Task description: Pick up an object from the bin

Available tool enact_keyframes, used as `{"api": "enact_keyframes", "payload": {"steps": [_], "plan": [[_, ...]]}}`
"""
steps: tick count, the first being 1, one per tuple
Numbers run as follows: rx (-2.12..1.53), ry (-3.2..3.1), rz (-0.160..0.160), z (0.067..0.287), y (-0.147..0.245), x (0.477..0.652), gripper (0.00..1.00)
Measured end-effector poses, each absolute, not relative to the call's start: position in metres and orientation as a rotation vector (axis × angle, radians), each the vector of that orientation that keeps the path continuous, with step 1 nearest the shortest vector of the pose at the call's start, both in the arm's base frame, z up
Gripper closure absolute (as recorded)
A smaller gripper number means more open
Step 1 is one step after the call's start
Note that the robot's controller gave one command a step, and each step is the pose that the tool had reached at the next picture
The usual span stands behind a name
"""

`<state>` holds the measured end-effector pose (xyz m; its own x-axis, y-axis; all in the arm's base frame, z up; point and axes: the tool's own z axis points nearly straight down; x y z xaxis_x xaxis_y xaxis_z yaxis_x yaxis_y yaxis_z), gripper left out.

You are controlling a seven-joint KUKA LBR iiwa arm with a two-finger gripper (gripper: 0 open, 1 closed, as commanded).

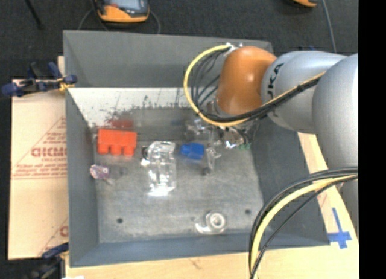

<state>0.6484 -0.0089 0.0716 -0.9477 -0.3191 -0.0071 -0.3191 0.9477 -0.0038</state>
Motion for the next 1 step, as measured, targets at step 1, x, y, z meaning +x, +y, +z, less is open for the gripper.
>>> {"api": "enact_keyframes", "payload": {"steps": [1], "plan": [[-0.509,3.091,-0.003,0.0722,-0.0075,0.6486,1.00]]}}
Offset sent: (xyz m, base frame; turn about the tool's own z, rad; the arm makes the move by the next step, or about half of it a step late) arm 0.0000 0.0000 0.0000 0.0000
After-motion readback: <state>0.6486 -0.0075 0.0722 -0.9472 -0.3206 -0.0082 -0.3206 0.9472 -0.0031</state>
